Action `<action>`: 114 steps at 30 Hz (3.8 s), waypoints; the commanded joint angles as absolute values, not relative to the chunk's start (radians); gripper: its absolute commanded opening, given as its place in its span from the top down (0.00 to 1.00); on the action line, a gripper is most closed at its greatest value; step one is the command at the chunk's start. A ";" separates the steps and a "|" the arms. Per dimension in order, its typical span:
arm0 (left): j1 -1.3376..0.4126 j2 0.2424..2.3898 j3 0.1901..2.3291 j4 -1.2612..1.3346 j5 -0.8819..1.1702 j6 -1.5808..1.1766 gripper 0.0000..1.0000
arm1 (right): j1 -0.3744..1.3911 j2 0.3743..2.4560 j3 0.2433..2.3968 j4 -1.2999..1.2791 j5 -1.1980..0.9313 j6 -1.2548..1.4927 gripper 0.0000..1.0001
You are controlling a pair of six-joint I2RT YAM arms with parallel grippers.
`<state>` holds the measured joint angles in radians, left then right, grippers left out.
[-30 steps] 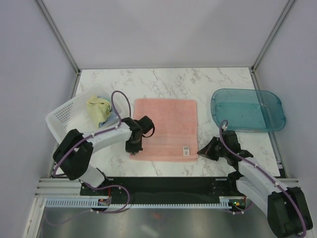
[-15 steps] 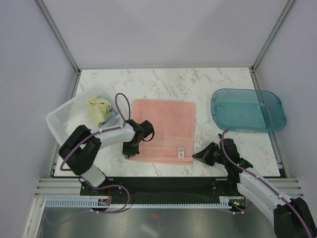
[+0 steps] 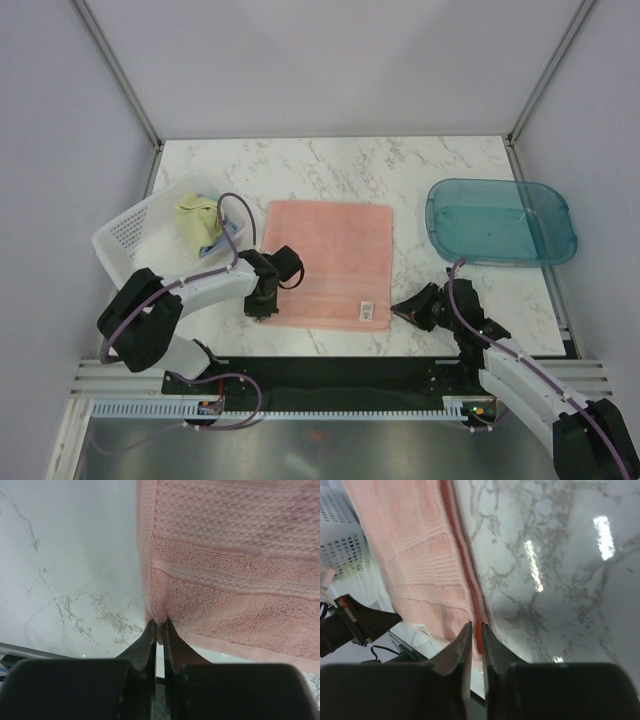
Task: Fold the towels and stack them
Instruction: Fold the towel
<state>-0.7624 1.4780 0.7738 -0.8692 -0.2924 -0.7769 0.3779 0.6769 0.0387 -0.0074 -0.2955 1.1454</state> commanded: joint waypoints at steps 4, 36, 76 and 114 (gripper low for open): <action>-0.765 1.470 0.724 -0.768 -0.213 -0.825 0.85 | 0.379 0.615 0.033 -0.217 -0.256 1.040 0.67; -0.765 1.368 0.978 -1.050 -0.472 -0.881 0.53 | 0.405 0.672 0.330 -0.500 -0.170 0.828 0.66; -0.769 1.413 0.894 -0.965 -0.370 -0.870 0.57 | 0.661 0.819 0.216 -0.264 -0.056 0.959 0.82; -0.606 1.544 1.538 -0.773 -0.161 -0.283 0.52 | 0.611 1.010 0.877 -0.324 0.319 0.344 0.48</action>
